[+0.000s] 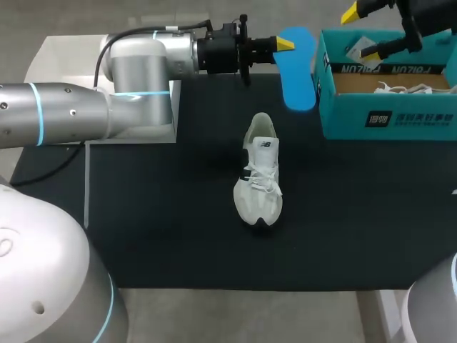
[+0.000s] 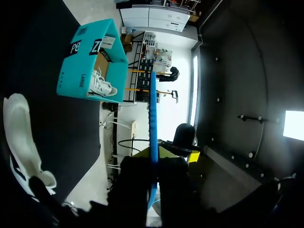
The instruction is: Take the shoe out of the shoebox, open the shoe tongue, remove and reinsert the insole, then place the shoe into the shoebox
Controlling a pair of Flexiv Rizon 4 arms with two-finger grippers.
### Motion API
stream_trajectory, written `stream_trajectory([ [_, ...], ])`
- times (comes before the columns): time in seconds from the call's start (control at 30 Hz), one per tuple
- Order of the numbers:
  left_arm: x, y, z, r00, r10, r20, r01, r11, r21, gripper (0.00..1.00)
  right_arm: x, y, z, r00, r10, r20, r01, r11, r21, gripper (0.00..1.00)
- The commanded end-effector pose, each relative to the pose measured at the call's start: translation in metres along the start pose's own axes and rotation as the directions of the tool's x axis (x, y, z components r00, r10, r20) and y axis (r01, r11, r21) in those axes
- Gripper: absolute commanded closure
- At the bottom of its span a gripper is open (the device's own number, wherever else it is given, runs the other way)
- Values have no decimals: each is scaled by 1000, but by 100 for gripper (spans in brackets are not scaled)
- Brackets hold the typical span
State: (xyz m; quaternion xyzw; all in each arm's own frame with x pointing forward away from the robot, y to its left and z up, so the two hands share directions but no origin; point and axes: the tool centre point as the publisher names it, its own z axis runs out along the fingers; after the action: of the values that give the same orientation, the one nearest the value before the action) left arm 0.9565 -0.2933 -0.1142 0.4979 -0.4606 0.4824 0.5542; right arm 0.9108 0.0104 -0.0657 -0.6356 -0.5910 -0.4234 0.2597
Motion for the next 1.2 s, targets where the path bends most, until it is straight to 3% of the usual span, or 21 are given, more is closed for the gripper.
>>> stream_trajectory([
  [0.03,-1,-1,0,1000,1,-1,-1,1000,-2,100,-13,-6,13,948,-5,-319,9,1000,13,0],
  [0.97,-1,-1,0,1000,1,-1,-1,1000,-2,100,-20,-13,15,948,38,-316,-35,999,15,0],
  [1.07,6,6,-3,969,237,-63,-238,971,-8,100,-20,-13,15,948,38,-316,-35,999,15,0],
  [1.2,11,20,-8,796,599,-88,-592,800,94,100,-20,-13,15,948,38,-316,-35,999,15,0],
])
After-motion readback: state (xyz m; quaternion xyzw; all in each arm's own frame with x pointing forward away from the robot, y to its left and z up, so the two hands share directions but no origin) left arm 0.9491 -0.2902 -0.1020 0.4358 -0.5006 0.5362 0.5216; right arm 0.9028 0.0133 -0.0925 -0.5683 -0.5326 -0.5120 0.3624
